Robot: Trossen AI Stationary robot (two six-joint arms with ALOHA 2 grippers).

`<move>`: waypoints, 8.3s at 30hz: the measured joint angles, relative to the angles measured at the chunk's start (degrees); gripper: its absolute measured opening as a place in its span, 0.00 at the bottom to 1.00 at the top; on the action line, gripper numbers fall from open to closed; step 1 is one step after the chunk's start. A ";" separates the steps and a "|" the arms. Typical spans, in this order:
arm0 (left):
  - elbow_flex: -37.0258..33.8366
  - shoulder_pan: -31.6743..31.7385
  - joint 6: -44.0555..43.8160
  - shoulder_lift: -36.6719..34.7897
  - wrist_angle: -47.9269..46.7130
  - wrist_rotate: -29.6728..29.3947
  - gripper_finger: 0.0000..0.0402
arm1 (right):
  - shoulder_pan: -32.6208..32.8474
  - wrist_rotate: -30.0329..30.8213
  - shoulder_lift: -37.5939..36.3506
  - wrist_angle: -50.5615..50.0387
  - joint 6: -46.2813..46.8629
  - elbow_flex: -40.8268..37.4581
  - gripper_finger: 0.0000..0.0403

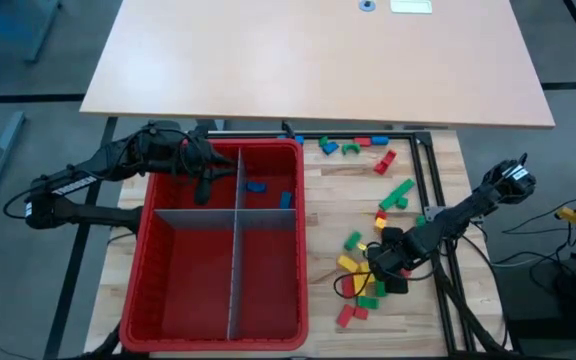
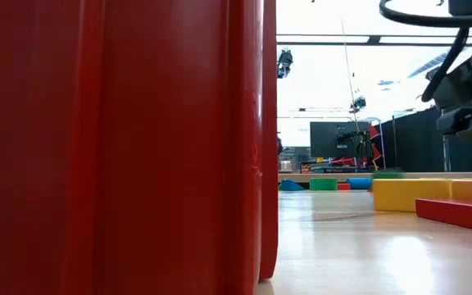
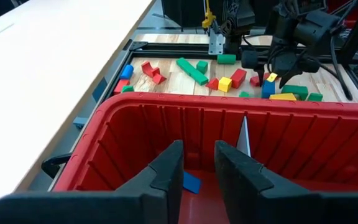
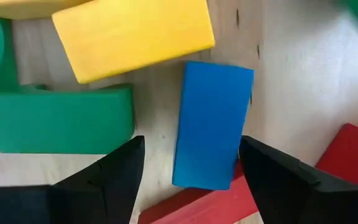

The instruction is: Sort blocks

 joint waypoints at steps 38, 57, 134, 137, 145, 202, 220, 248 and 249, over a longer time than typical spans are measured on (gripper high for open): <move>0.00 0.01 -0.07 0.00 0.03 0.04 0.19 | -0.79 14.25 -0.72 1.04 0.90 2.20 0.19; 0.00 -0.01 -0.35 -0.02 0.03 1.53 0.21 | -4.16 19.17 -4.45 -9.59 3.81 8.71 0.17; 0.00 0.00 0.20 -0.03 0.01 1.52 0.21 | -8.61 21.15 -3.31 6.84 11.27 -3.66 0.27; 0.00 -0.01 0.20 -0.04 0.01 1.51 0.21 | -8.62 25.33 -4.70 5.32 10.58 -2.17 0.27; 0.00 0.01 0.20 -0.03 0.03 1.51 0.18 | -10.33 36.15 -9.10 4.00 4.24 4.08 0.27; 0.00 0.00 0.72 0.13 -0.98 1.51 0.19 | -39.11 4.35 16.31 31.54 -33.42 42.93 0.78; 0.00 0.00 0.83 0.18 -2.81 1.52 0.20 | -45.76 21.19 2.97 10.81 -34.81 33.60 0.61; 0.00 0.02 1.73 0.22 -2.03 1.51 0.18 | -73.02 1.46 10.12 38.88 -29.16 12.92 0.63; 0.00 0.00 1.73 0.22 -2.04 1.51 0.18 | -73.59 0.36 12.19 38.63 -29.14 14.07 0.63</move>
